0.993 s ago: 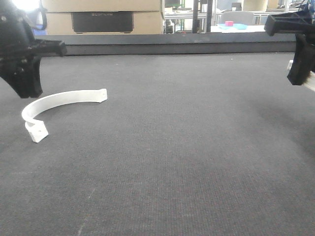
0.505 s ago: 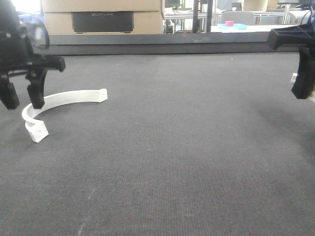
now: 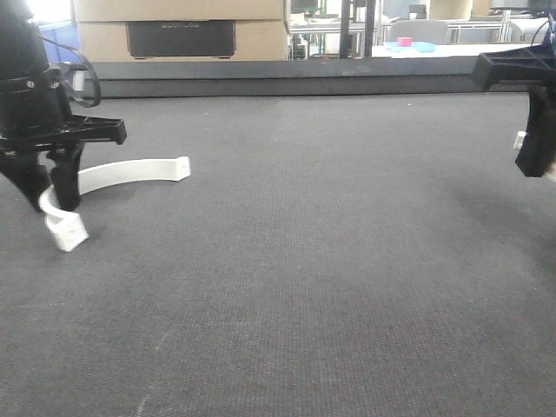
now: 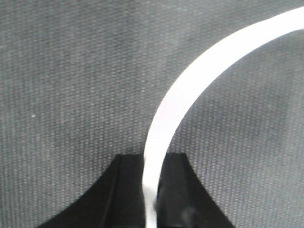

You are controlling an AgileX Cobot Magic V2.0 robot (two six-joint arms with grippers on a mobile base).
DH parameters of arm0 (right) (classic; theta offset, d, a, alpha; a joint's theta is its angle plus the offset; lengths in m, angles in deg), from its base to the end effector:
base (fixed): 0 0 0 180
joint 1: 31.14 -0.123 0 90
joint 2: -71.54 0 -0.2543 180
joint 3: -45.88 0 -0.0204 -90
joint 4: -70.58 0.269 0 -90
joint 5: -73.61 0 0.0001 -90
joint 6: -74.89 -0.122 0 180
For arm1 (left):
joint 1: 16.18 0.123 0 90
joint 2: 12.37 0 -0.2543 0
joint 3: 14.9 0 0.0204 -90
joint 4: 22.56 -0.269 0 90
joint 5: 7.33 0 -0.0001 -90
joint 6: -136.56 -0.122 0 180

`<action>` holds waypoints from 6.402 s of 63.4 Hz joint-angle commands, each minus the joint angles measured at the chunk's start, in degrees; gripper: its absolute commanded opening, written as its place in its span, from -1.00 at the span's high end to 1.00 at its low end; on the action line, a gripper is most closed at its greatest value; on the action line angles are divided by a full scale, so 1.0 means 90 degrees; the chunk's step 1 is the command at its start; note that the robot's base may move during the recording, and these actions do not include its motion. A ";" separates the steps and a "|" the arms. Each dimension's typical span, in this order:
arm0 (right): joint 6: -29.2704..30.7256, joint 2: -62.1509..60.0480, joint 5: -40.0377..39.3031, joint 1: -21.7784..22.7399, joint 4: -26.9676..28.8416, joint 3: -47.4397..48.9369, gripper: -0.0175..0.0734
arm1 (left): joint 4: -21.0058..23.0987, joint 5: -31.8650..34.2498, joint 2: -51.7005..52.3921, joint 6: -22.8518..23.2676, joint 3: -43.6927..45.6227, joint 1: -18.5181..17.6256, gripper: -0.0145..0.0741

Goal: Grab PVC pipe and place in blue bin
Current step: 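Close both grippers on the white pipe arc, then lift the pipe off the table with both grippers, then drive the base away from the table holding the pipe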

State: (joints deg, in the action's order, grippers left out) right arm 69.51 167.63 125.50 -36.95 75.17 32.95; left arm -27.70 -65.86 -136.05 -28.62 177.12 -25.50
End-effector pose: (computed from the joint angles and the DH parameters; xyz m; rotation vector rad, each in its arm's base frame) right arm 0.3254 0.0408 0.1925 0.0441 2.8131 0.1460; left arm 0.4154 -0.0587 0.1344 -0.0823 2.9557 0.0634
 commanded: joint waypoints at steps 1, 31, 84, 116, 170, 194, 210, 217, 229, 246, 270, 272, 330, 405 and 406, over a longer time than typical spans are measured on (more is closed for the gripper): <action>0.0065 -0.0065 -0.0009 -0.0006 -0.0029 -0.0007 0.97 | -0.0114 -0.0326 -0.0076 0.0038 -0.0008 0.0009 0.92; 0.0065 -0.1025 -0.0499 -0.0006 -0.0029 0.0005 0.97 | 0.0161 -0.0190 0.1775 -0.0013 -0.0019 -0.0319 0.92; 0.0109 -0.4584 -0.3900 -0.0006 -0.0184 -0.2816 0.97 | 0.0166 0.4368 0.5976 0.0522 -0.4380 -0.1308 0.92; 0.0109 -0.6883 -0.3663 -0.0006 -0.0214 -0.3300 0.97 | 0.0035 0.4415 0.8416 0.0522 -0.5274 0.0042 0.92; 0.0109 -0.7365 -0.3577 -0.0006 -0.0214 -0.3002 0.97 | -0.1497 0.4438 0.9230 0.0522 -0.5274 0.0042 0.92; 0.0109 -0.7365 -0.3577 -0.0006 -0.0214 -0.3002 0.97 | -0.1497 0.4438 0.9230 0.0522 -0.5274 0.0042 0.92; 0.0109 -0.7365 -0.3577 -0.0006 -0.0214 -0.3002 0.97 | -0.1497 0.4438 0.9230 0.0522 -0.5274 0.0042 0.92; 0.0109 -0.7365 -0.3577 -0.0006 -0.0214 -0.3002 0.97 | -0.1497 0.4438 0.9230 0.0522 -0.5274 0.0042 0.92; 0.0109 -0.7365 -0.3577 -0.0006 -0.0214 -0.3002 0.97 | -0.1497 0.4438 0.9230 0.0522 -0.5274 0.0042 0.92; 0.0109 -0.7365 -0.3577 -0.0006 -0.0214 -0.3002 0.97 | -0.1497 0.4438 0.9230 0.0522 -0.5274 0.0042 0.92; 0.0109 -0.7365 -0.3577 -0.0006 -0.0214 -0.3002 0.97 | -0.1497 0.4450 0.9230 0.0522 -0.5274 0.0042 0.92; 0.0109 -0.7365 -0.3577 -0.0006 -0.0214 -0.3002 0.97 | -0.1497 0.4450 0.9230 0.0522 -0.5274 0.0042 0.92; 0.0109 -0.7365 -0.3577 -0.0006 -0.0214 -0.3002 0.97 | -0.1497 0.4450 0.9230 0.0522 -0.5274 0.0042 0.92; 0.0109 -0.7365 -0.3577 -0.0006 -0.0214 -0.3002 0.97 | -0.1497 0.4450 0.9230 0.0522 -0.5274 0.0042 0.92; 0.0109 -0.7365 -0.3577 -0.0006 -0.0214 -0.3002 0.97 | -0.1497 0.4450 0.9230 0.0522 -0.5274 0.0042 0.92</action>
State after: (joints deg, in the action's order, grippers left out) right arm 70.30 101.64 94.64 -36.95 73.70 5.50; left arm -41.05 -27.61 -53.16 -24.32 129.61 -25.23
